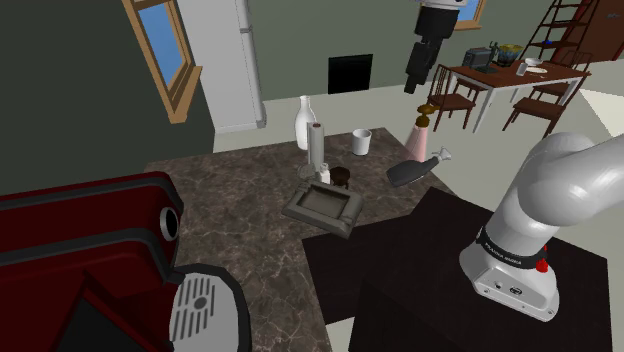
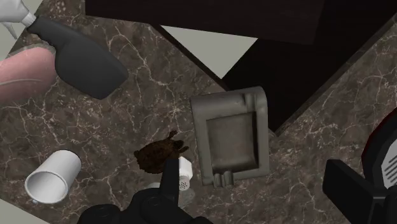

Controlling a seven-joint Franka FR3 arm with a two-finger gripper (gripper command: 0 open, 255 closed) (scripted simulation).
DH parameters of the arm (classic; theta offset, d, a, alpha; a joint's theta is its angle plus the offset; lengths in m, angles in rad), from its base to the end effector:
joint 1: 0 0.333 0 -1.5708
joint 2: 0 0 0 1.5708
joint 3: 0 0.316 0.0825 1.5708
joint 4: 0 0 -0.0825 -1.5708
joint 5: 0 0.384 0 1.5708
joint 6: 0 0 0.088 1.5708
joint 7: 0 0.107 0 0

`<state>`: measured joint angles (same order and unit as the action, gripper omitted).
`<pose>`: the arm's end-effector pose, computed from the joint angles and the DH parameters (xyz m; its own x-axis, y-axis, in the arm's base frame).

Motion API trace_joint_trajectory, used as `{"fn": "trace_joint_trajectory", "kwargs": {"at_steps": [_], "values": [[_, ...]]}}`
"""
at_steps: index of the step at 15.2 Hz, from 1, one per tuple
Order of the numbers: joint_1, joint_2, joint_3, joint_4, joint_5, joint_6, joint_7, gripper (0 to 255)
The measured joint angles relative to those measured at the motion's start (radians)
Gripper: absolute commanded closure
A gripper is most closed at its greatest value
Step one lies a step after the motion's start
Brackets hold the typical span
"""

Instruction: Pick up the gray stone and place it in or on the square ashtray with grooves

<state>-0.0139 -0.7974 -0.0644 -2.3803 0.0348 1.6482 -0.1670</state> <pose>0.3105 -0.0267 0.5892 0.9918 0.1019 0.0765 0.1072 -0.9918 -0.0690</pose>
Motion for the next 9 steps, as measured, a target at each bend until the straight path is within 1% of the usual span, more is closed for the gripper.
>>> {"fn": "trace_joint_trajectory", "kwargs": {"at_steps": [1, 3, 8, 9], "values": [[0.000, 0.000, 0.000, 0.000, 0.000, 0.000, 0.000, 0], [0.006, 0.040, 0.003, -0.004, -0.008, 0.035, -0.012, 0], [0.023, 0.191, 0.011, -0.008, -0.043, 0.160, -0.060, 0], [0.028, 0.240, 0.013, 0.008, -0.050, 0.187, -0.068, 0]]}}
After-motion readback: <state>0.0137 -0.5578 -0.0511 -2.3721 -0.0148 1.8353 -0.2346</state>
